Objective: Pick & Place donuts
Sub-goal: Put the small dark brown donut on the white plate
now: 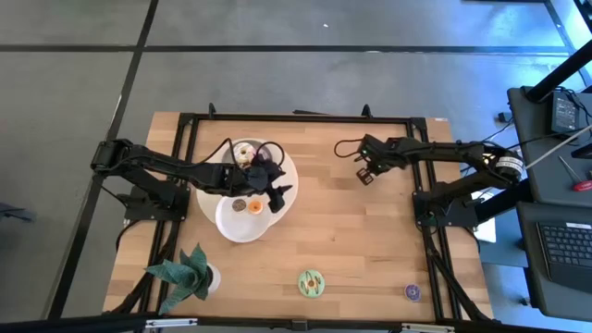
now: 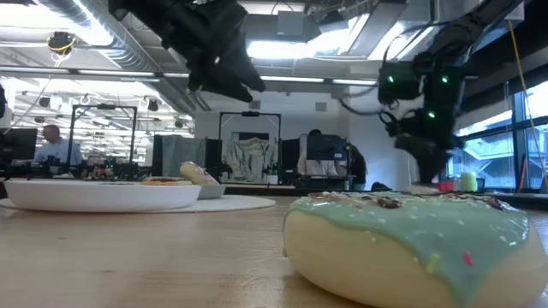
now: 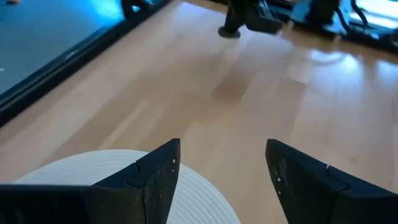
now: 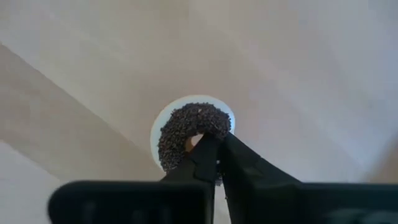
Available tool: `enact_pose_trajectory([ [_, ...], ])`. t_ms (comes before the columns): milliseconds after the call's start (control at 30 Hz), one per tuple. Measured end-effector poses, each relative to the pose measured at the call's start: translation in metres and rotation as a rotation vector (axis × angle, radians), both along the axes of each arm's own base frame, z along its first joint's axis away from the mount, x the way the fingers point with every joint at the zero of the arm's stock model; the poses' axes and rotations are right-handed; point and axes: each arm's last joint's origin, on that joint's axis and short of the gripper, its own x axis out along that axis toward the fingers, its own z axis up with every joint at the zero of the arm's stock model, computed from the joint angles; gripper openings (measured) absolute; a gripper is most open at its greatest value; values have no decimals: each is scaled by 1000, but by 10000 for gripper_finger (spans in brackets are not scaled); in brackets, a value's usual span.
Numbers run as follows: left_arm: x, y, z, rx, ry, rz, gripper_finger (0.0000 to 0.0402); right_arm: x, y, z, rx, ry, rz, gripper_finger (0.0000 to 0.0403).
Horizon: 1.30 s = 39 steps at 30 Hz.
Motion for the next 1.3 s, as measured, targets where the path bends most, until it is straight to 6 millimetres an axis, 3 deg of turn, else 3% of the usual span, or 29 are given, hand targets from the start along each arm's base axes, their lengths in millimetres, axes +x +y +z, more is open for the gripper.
enact_pose_trajectory([
  [200, 0, 2, 1, -20, -35, 84, 231, 40, 15, 20, -137, -239, 168, 32],
  [500, 2, 4, 5, -1, -105, 160, 231, 88, 65, 58, -401, -684, 410, 14],
  [900, 13, -3, 19, 87, -227, 38, 230, 100, 100, 87, -648, -897, 440, 17],
  [1133, 23, -12, 18, 171, -276, -43, 226, 101, 102, 92, -673, -945, 446, 22],
  [1300, 31, -11, 13, 213, -308, 22, 217, 107, 108, 88, -685, -962, 469, 22],
])
